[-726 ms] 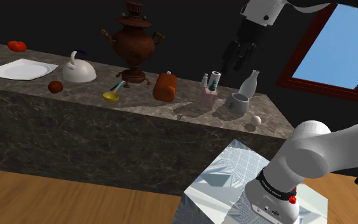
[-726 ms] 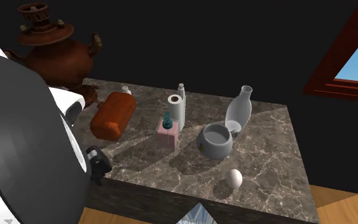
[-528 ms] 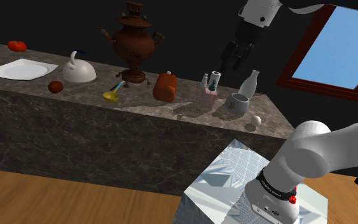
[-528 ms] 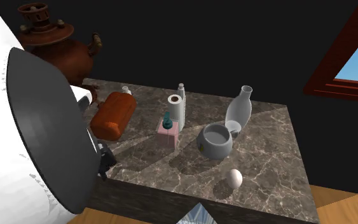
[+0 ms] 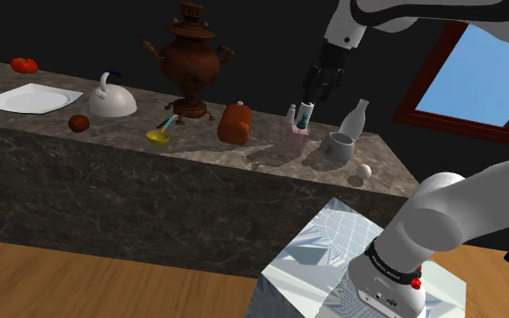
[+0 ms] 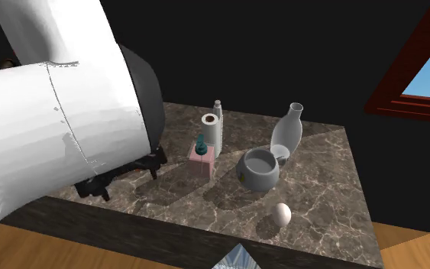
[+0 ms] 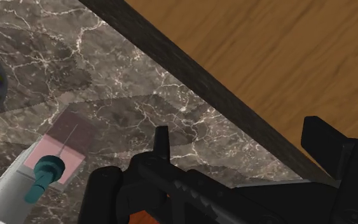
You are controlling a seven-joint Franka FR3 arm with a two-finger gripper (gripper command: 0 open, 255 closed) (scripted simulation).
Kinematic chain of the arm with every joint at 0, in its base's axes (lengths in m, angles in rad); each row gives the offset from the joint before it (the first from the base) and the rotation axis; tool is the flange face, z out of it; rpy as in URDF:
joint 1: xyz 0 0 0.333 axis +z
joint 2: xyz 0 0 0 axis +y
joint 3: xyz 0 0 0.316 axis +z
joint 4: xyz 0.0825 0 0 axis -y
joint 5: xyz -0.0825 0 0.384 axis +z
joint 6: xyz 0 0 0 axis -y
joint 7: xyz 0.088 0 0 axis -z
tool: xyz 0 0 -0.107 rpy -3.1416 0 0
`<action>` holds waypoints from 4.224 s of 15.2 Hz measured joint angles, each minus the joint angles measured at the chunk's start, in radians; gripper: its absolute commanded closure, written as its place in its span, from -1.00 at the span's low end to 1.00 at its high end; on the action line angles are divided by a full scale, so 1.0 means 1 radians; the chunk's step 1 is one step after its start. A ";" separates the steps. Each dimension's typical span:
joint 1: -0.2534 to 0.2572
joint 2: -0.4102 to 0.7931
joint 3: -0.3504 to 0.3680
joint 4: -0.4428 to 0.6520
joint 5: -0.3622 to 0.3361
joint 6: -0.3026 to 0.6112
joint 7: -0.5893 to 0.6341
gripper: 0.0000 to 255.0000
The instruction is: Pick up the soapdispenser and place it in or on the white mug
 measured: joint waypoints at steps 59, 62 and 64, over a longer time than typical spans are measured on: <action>-0.191 0.864 -0.239 0.616 0.059 0.064 -0.288 1.00; -0.191 0.857 -0.240 0.652 0.056 0.022 -0.285 1.00; -0.191 0.855 -0.240 0.670 0.056 0.001 -0.284 1.00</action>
